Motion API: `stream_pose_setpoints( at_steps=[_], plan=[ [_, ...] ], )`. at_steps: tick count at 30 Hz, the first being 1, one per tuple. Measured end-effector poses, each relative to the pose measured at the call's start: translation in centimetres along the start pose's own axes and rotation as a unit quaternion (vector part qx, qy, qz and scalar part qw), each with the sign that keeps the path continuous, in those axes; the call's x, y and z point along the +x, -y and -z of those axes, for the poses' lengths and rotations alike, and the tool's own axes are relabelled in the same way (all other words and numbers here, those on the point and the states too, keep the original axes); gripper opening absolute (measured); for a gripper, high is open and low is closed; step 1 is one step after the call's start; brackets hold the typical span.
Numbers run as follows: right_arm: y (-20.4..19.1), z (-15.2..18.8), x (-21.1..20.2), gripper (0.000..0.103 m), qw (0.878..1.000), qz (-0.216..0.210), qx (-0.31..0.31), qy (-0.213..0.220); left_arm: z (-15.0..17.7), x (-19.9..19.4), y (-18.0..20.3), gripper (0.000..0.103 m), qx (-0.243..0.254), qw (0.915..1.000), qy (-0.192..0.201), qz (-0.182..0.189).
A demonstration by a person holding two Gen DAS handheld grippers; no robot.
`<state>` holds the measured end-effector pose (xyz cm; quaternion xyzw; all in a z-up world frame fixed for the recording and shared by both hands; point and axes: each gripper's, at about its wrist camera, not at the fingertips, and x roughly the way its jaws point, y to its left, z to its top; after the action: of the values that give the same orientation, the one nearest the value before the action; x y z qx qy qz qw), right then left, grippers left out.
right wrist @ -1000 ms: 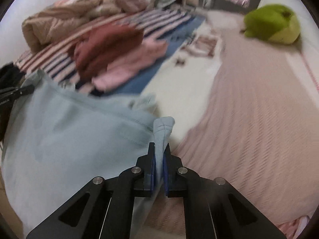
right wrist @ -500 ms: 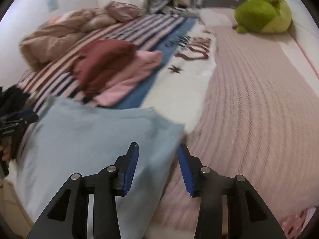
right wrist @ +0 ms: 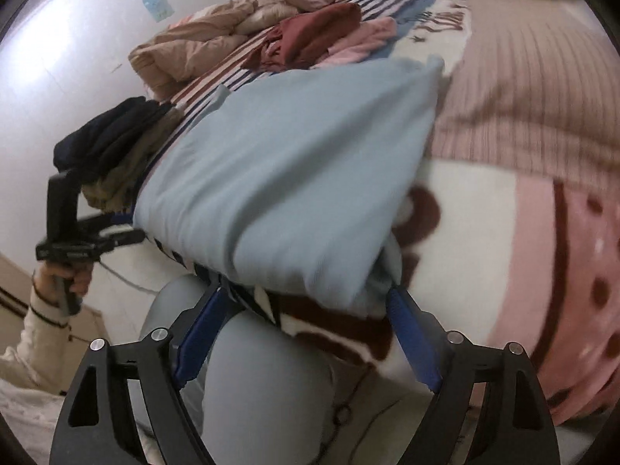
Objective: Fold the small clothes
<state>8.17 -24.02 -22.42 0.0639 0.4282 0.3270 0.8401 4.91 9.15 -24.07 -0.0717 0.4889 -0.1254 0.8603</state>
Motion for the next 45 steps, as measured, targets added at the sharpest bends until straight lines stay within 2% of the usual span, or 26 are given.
stream_pose_setpoints(
  at_steps=[1, 2, 3, 4, 5, 8, 12, 14, 15, 16, 17, 18, 19, 22, 25, 27, 28, 30, 31, 32, 34, 37, 40, 41, 43, 45],
  plan=[
    [0.0, -0.1, 0.0, 0.071, 1.0, -0.002, 0.006, 0.013, -0.1, 0.3, 0.1, 0.03, -0.014, 0.9998, 0.006, 0.008],
    [0.1, -0.4, 0.1, 0.045, 1.0, 0.002, 0.015, 0.024, -0.2, 0.3, 0.3, 0.025, -0.021, 0.9996, 0.013, 0.01],
    [0.3, -0.6, 0.2, 0.029, 0.999, 0.01, 0.026, 0.028, -0.3, 0.3, 0.5, 0.017, -0.02, 0.9995, 0.022, 0.01],
    [0.6, -0.9, 0.1, 0.017, 0.999, 0.009, 0.039, 0.029, -0.3, 0.1, 0.6, 0.015, -0.014, 0.9994, 0.032, 0.001],
    [0.6, -1.2, -0.2, 0.015, 0.999, 0.01, 0.037, 0.031, -0.3, -0.5, 0.7, 0.013, -0.006, 0.9988, 0.044, -0.018],
    [-0.1, -1.4, -2.1, 0.011, 0.998, 0.045, 0.0, 0.035, -0.1, -1.7, 0.3, 0.012, 0.008, 0.9972, 0.045, -0.059],
    [0.4, -0.4, -1.9, 0.011, 0.998, 0.055, 0.007, 0.012, 0.2, -0.8, -0.3, 0.014, 0.003, 0.9975, 0.031, -0.063],
    [0.7, 0.2, -0.3, 0.013, 0.998, 0.058, 0.01, -0.003, 0.5, 0.0, -0.1, 0.022, -0.004, 0.9978, 0.018, -0.064],
    [0.6, 0.4, -0.1, 0.015, 0.998, 0.058, 0.01, -0.001, 0.7, -0.1, 0.0, 0.029, -0.006, 0.998, 0.018, -0.06],
    [0.6, 0.3, -0.4, 0.021, 0.998, 0.054, 0.014, 0.001, 1.0, -0.3, 0.3, 0.045, -0.01, 0.9985, 0.015, -0.052],
    [0.8, 0.2, -1.0, 0.031, 0.999, 0.047, 0.023, -0.004, 1.4, -0.7, 0.2, 0.056, -0.016, 0.999, 0.011, -0.039],
    [0.9, 0.0, -1.3, 0.039, 0.999, 0.046, 0.026, -0.009, 1.5, -0.9, 0.1, 0.073, -0.019, 0.9993, 0.011, -0.03],
    [0.9, -0.1, -1.9, 0.053, 0.998, 0.052, 0.025, -0.012, 2.0, -1.5, 0.3, 0.077, -0.026, 0.9994, 0.019, -0.011],
    [-0.3, -1.0, -4.9, 0.055, 0.995, 0.093, -0.004, 0.021, 3.0, -2.4, 0.8, 0.077, -0.056, 0.9968, 0.032, 0.047],
    [-2.4, -2.1, -6.1, 0.055, 0.996, 0.066, -0.013, 0.059, 2.8, -2.3, 1.0, 0.077, -0.1, 0.9869, 0.065, 0.109],
    [-5.0, -2.8, -5.3, 0.055, 0.997, 0.039, -0.037, 0.062, 2.3, -1.7, 1.0, 0.077, -0.128, 0.9805, 0.081, 0.126],
    [-6.0, -3.1, -4.6, 0.051, 0.996, 0.035, -0.049, 0.061, 2.0, -1.2, 0.9, 0.077, -0.147, 0.9764, 0.087, 0.132],
    [-8.3, -3.8, -2.6, 0.035, 0.995, 0.024, -0.075, 0.055, 1.7, -0.2, 0.8, 0.077, -0.18, 0.9679, 0.092, 0.149],
    [-9.3, -4.1, -1.3, 0.019, 0.995, 0.018, -0.084, 0.045, 1.6, 0.5, 0.8, 0.077, -0.195, 0.9642, 0.093, 0.153],
    [-10.1, -4.4, 0.0, 0.01, 0.995, 0.01, -0.091, 0.031, 1.6, 1.0, 0.8, 0.077, -0.205, 0.9619, 0.092, 0.156],
    [-11.4, -4.8, 2.5, 0.009, 0.995, 0.005, -0.102, 0.01, 1.7, 1.8, 0.6, 0.077, -0.224, 0.9559, 0.094, 0.164],
    [-12.3, -4.8, 5.5, 0.009, 0.993, 0.018, -0.115, -0.028, 1.6, 1.3, 0.0, 0.077, -0.241, 0.9475, 0.127, 0.168],
    [-11.8, -4.0, 7.8, 0.009, 0.991, 0.032, -0.116, -0.064, 0.9, 0.5, -0.9, 0.064, -0.242, 0.9451, 0.162, 0.148],
    [-11.8, -3.9, 8.4, 0.007, 0.99, 0.034, -0.12, -0.07, 0.4, 0.4, -1.0, 0.064, -0.233, 0.9481, 0.165, 0.14],
    [-11.7, -4.2, 8.3, 0.007, 0.99, 0.034, -0.114, -0.074, -0.7, 0.7, -0.9, 0.055, -0.216, 0.9549, 0.158, 0.129],
    [-11.9, -4.5, 7.7, 0.01, 0.991, 0.028, -0.108, -0.07, -1.8, 1.0, -0.8, 0.034, -0.209, 0.9568, 0.155, 0.13]
  ],
)
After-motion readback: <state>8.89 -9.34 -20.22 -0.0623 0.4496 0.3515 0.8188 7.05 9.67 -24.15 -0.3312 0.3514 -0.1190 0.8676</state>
